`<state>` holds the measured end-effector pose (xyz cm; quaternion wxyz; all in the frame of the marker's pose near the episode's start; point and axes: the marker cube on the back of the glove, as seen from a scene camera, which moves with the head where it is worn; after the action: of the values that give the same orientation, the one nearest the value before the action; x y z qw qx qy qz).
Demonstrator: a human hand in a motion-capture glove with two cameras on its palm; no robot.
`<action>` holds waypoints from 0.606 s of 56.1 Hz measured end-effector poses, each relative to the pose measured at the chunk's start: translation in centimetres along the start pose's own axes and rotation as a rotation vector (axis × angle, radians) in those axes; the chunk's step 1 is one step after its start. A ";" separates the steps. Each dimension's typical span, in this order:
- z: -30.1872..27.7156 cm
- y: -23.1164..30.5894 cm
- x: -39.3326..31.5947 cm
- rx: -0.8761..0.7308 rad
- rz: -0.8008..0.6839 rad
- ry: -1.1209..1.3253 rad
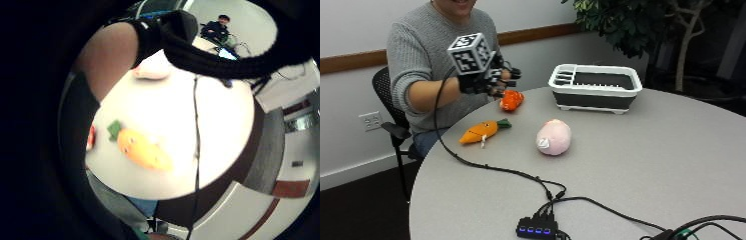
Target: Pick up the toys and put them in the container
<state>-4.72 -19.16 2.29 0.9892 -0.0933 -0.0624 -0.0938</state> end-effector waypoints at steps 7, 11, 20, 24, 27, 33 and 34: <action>1.6 -9.6 0.3 -0.079 0.018 0.051; 3.1 -13.0 0.8 -0.134 0.044 0.108; 6.2 -17.1 2.8 -0.229 0.115 0.142; 8.3 -17.8 4.1 -0.274 0.166 0.153; 10.3 -17.9 5.1 -0.318 0.206 0.161; 15.5 -17.1 7.0 -0.421 0.292 0.169; 16.1 -16.9 7.2 -0.419 0.303 0.163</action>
<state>-2.78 -33.56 21.92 0.9528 -0.2967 0.0528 0.0374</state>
